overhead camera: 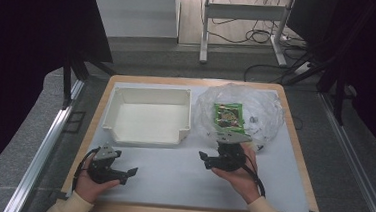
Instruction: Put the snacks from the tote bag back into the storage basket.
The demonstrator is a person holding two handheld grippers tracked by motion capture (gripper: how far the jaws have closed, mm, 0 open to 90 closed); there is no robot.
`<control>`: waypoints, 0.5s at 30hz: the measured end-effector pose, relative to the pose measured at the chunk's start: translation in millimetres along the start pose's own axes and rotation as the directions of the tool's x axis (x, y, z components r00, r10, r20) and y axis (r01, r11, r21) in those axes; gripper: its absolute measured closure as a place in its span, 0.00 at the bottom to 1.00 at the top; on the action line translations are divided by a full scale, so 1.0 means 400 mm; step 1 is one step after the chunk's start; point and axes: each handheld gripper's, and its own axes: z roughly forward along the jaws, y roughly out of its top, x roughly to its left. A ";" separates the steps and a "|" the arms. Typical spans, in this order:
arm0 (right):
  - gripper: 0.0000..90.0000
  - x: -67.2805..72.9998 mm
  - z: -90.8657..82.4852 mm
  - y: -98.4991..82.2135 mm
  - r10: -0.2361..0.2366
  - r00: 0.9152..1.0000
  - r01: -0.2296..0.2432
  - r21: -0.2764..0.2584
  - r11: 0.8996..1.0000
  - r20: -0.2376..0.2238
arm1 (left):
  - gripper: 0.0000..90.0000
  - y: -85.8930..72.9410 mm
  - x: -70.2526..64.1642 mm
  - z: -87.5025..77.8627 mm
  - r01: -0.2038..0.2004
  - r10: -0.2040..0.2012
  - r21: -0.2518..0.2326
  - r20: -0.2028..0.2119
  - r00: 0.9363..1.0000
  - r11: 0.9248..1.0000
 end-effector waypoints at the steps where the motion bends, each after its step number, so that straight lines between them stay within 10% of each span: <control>1: 0.24 0.000 0.000 0.000 0.000 1.000 0.000 0.000 1.000 0.000 | 0.09 0.000 0.000 0.000 0.000 0.000 0.000 0.000 1.000 1.000; 15: 0.28 -0.042 -0.036 0.055 -0.003 1.000 0.003 -0.037 0.999 0.008 | 0.09 0.000 -0.002 -0.002 -0.010 0.010 0.005 -0.022 1.000 1.000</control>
